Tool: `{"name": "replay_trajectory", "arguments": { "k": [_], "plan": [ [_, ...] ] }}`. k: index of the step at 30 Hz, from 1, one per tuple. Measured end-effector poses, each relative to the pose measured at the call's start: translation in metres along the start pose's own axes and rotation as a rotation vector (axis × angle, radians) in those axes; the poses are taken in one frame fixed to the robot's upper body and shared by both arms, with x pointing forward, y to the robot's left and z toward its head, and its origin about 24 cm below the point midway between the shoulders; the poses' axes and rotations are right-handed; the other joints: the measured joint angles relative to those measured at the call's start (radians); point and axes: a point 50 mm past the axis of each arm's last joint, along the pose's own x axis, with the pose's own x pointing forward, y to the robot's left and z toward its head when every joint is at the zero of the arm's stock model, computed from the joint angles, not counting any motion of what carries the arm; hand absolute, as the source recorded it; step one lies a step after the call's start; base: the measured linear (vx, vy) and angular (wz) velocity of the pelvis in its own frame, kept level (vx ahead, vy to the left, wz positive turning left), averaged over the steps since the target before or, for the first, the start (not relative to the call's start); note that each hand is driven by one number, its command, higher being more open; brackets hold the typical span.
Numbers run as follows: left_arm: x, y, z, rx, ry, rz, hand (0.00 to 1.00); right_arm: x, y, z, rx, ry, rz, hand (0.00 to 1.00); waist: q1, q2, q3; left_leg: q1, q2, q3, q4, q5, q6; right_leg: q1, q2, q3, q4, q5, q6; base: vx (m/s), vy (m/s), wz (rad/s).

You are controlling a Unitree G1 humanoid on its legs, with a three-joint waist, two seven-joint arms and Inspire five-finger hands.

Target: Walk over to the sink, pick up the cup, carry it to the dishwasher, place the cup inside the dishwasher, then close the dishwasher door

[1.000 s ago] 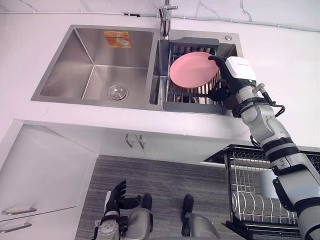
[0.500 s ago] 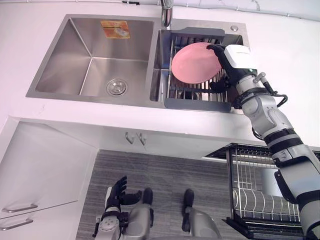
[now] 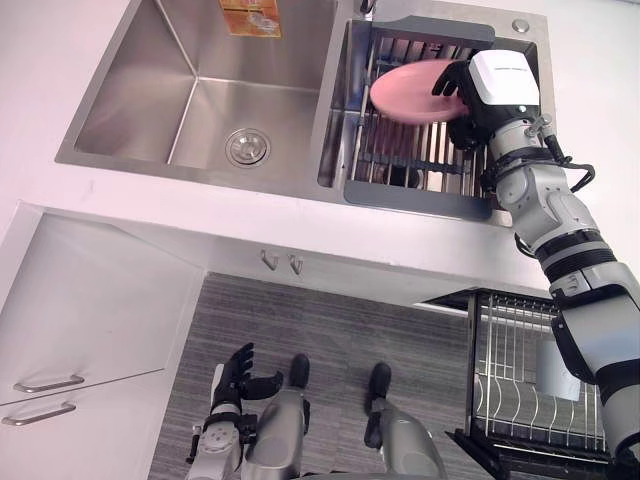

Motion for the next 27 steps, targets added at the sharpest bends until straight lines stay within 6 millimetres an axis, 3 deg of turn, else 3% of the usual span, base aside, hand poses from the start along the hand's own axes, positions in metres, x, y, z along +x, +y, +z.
{"name": "replay_trajectory", "arguments": {
  "k": [5, 9, 13, 20, 27],
  "plan": [
    [0.000, 0.000, 0.000, 0.001, 0.003, 0.002, 0.90, -0.007, -0.008, 0.016, 0.051, -0.080, -0.069, 0.30, -0.003, 0.000, 0.000, 0.013, 0.004, 0.007, -0.005, 0.000, 0.000, 0.006, 0.002, 0.007, 0.000, 0.000, 0.000, 0.00, -0.002, -0.04],
    [-0.001, -0.001, -0.002, -0.002, 0.011, 0.000, 0.90, -0.035, -0.014, 0.028, 0.144, -0.163, -0.160, 0.30, -0.010, -0.001, -0.001, 0.058, 0.004, 0.033, -0.025, 0.000, 0.000, 0.030, 0.001, 0.035, 0.000, -0.001, 0.001, 0.02, 0.011, -0.15],
    [-0.002, 0.001, -0.005, -0.005, 0.025, 0.004, 0.90, -0.059, -0.023, 0.034, 0.269, -0.186, -0.273, 0.30, -0.043, -0.009, -0.005, 0.096, 0.007, 0.062, -0.040, -0.003, 0.002, 0.047, 0.002, 0.064, 0.000, -0.003, 0.004, 0.00, 0.016, -0.24],
    [-0.012, 0.009, -0.026, -0.001, 0.103, 0.020, 0.90, -0.122, -0.033, 0.019, 0.397, -0.099, -0.449, 0.30, -0.103, -0.061, -0.059, 0.159, 0.035, 0.164, -0.028, -0.050, -0.003, 0.063, 0.027, 0.164, -0.003, -0.004, 0.006, 0.03, 0.007, -0.42],
    [-0.020, 0.009, -0.042, 0.019, 0.163, 0.004, 0.90, -0.171, -0.029, -0.002, 0.413, 0.065, -0.518, 0.30, -0.166, -0.058, -0.131, 0.199, 0.063, 0.280, 0.027, -0.118, -0.012, 0.068, 0.053, 0.283, -0.009, 0.002, 0.012, 0.04, 0.034, -0.52]
  ]
}}
